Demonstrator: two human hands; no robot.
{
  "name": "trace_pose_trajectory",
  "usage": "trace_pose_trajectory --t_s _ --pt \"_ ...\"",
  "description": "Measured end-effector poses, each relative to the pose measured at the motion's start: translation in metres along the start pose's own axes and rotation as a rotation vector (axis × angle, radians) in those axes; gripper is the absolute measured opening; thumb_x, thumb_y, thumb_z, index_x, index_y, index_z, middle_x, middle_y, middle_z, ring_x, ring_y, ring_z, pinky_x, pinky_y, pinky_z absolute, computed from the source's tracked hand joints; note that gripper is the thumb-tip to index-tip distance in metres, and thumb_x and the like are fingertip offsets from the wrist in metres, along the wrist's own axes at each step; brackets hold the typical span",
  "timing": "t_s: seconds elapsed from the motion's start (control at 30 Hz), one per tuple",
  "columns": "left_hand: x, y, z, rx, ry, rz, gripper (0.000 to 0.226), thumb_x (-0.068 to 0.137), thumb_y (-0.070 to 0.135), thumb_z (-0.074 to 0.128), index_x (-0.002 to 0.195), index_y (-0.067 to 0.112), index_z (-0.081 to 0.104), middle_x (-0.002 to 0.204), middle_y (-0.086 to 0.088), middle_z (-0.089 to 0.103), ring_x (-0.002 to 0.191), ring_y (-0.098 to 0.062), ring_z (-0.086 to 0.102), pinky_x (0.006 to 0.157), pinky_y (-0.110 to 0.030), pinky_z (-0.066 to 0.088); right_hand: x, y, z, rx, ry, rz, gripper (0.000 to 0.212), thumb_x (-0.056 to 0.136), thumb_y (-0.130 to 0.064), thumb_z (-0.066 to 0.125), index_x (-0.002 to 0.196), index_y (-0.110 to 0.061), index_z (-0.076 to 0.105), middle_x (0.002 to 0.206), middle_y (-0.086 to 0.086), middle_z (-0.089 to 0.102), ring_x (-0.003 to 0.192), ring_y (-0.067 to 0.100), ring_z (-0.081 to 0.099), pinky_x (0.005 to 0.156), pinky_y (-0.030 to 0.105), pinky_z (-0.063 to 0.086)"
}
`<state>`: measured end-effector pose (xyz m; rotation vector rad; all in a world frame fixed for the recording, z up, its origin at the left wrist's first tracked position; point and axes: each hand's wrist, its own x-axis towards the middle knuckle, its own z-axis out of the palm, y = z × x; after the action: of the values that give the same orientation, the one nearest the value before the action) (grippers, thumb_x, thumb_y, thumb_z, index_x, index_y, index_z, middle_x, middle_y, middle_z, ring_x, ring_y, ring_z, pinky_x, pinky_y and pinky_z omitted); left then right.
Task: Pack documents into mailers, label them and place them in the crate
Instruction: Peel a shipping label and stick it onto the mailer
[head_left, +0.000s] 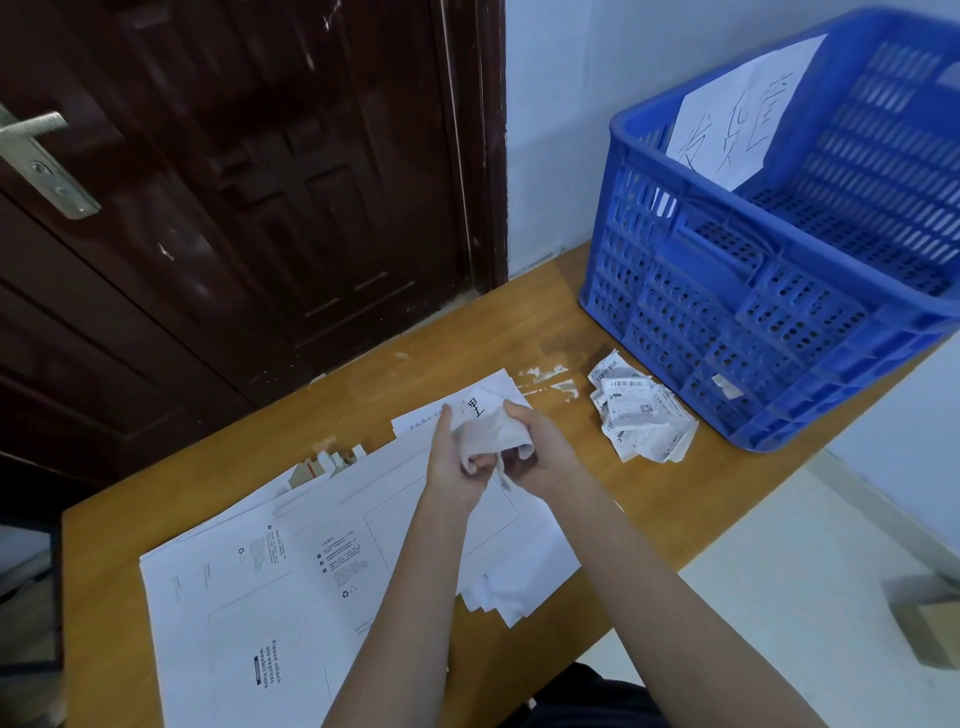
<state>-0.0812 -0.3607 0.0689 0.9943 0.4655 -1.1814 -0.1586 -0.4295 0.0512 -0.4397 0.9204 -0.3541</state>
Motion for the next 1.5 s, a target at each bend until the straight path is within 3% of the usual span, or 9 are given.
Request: trace_pose_trajectory --t_s 0.13,0.23,0.43,0.6,0.87,1.03,1.23,1.4,1.5 --pt "0.005 -0.001 -0.010 0.014 -0.086 0.027 0.059 0.080 0.064 0.052 0.096 0.008 0.061 0.071 -0.006 0.053 0.056 -0.019 0.048 0.054 -0.024 0.036 0.001 -0.004 0.005 -0.189 0.257 -0.068 0.029 0.089 -0.036 0.061 0.078 -0.010 0.056 0.062 0.005 0.051 0.047 0.015 0.043 0.045 0.022 0.037" --pt "0.003 -0.006 -0.007 0.208 -0.034 0.069 0.054 0.073 0.066 0.063 0.081 0.013 0.061 0.058 0.000 0.051 0.049 -0.014 0.045 0.050 -0.022 0.033 0.005 -0.002 0.010 -0.293 0.382 -0.131 0.039 0.087 -0.043 0.062 0.069 -0.010 0.051 0.062 0.004 0.047 0.052 0.016 0.041 0.052 0.024 0.036" --pt "0.003 -0.009 0.002 0.449 0.143 0.218 0.021 0.084 0.039 0.069 0.084 0.018 0.065 0.083 -0.005 0.063 0.078 -0.017 0.059 0.074 -0.029 0.049 0.007 0.000 0.011 -0.439 0.385 -0.254 0.043 0.087 -0.043 0.064 0.062 -0.012 0.048 0.062 0.004 0.051 0.055 0.016 0.049 0.052 0.024 0.039" --pt "-0.004 0.002 0.002 0.187 -0.103 0.163 0.018 0.095 0.022 0.055 0.083 0.008 0.055 0.059 -0.002 0.044 0.050 -0.011 0.041 0.049 -0.017 0.041 -0.001 -0.008 0.004 -0.068 0.139 -0.046 0.028 0.087 -0.035 0.067 0.082 -0.009 0.059 0.059 0.002 0.055 0.045 0.011 0.051 0.047 0.020 0.043" --pt "-0.001 0.000 -0.001 -0.178 -0.148 0.052 0.021 0.093 0.013 0.057 0.074 0.011 0.047 0.047 0.003 0.031 0.036 -0.006 0.031 0.044 -0.014 0.041 0.000 0.001 -0.002 0.443 -0.012 0.120 0.016 0.082 -0.016 0.074 0.090 -0.010 0.062 0.067 0.002 0.064 0.052 0.011 0.061 0.048 0.020 0.052" --pt "0.001 0.000 -0.009 0.107 -0.135 0.139 0.011 0.091 0.016 0.056 0.087 0.006 0.056 0.066 -0.004 0.048 0.047 -0.012 0.042 0.047 -0.020 0.039 -0.003 -0.004 -0.010 0.087 -0.084 -0.023 0.021 0.088 -0.032 0.063 0.087 -0.011 0.060 0.066 0.005 0.061 0.051 0.016 0.058 0.044 0.022 0.042" --pt "0.003 0.000 -0.029 0.189 -0.093 0.155 0.014 0.090 0.022 0.060 0.099 0.011 0.065 0.095 -0.006 0.065 0.089 -0.019 0.061 0.083 -0.029 0.048 0.002 -0.005 -0.013 -0.332 0.015 -0.111 0.054 0.080 -0.052 0.068 0.110 -0.007 0.067 0.088 0.003 0.068 0.081 0.017 0.064 0.068 0.025 0.049" --pt "-0.008 -0.006 -0.035 -0.210 -0.180 0.069 0.057 0.081 0.056 0.060 0.107 0.005 0.063 0.100 -0.011 0.067 0.099 -0.026 0.061 0.094 -0.031 0.047 0.004 -0.001 -0.005 -0.400 0.219 -0.240 0.029 0.086 -0.038 0.067 0.088 -0.012 0.054 0.079 0.003 0.059 0.071 0.016 0.053 0.062 0.024 0.039" --pt "-0.007 -0.017 -0.028 -0.029 -0.196 0.100 0.074 0.069 0.068 0.059 0.112 0.009 0.064 0.108 -0.009 0.064 0.106 -0.023 0.056 0.106 -0.033 0.036 0.007 0.008 0.006 -0.353 0.262 -0.257 0.046 0.085 -0.046 0.065 0.105 -0.006 0.054 0.100 0.011 0.064 0.089 0.024 0.061 0.067 0.027 0.045"
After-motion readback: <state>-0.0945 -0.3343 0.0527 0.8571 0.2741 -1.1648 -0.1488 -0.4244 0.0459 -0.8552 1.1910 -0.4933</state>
